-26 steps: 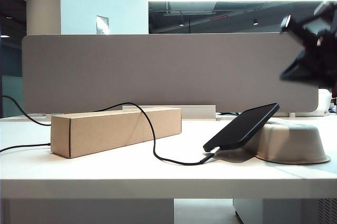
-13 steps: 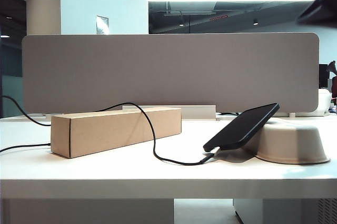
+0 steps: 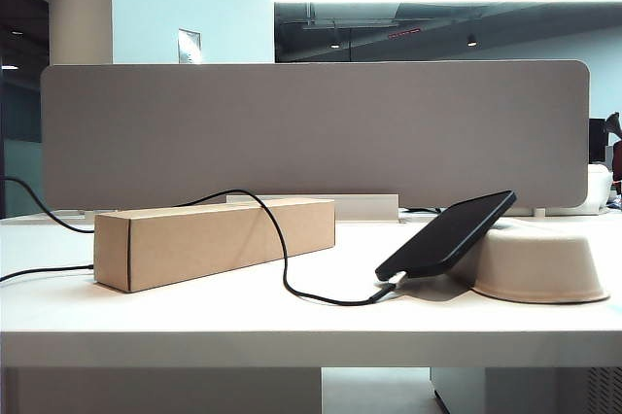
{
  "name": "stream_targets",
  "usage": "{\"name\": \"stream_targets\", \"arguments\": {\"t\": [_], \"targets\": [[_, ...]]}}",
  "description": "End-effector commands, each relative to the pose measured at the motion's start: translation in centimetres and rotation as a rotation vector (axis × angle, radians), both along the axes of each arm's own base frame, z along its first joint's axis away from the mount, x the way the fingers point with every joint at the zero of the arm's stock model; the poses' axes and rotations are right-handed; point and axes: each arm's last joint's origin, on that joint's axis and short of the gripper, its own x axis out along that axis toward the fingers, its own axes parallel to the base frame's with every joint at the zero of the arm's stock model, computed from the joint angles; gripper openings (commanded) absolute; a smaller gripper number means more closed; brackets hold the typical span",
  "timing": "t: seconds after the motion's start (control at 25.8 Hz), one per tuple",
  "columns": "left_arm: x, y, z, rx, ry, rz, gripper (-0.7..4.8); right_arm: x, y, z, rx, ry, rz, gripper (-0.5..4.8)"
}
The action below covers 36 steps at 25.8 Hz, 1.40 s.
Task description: Pick up the charging cable and the phone, plug the charging cable into the charging port on the phone, and finally place them back on the table.
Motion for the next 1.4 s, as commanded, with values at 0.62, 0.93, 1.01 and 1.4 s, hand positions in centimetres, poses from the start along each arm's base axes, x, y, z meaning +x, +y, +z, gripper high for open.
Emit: {"name": "stream_targets", "arguments": {"t": [0.62,0.93,1.01,1.4], "targets": [[0.0,0.0,0.2,-0.002,-0.012,0.001,-0.06,-2.2,-1.0,-3.6,-0.250,0.010,-0.071,-0.05],[0.0,0.0,0.2,-0.002,-0.011,0.001,-0.06,-2.9,-1.9,-5.8,-0.251,-0.030,-0.122,-0.05],[0.0,0.0,0.2,-0.002,-0.011,0.001,-0.06,-3.0,-2.0,-6.1,-0.264,-0.037,-0.131,-0.05],[0.0,0.0,0.2,-0.002,-0.012,0.001,-0.05,-2.6,-2.0,-9.3,-0.283,-0.063,-0.130,-0.05]]}}
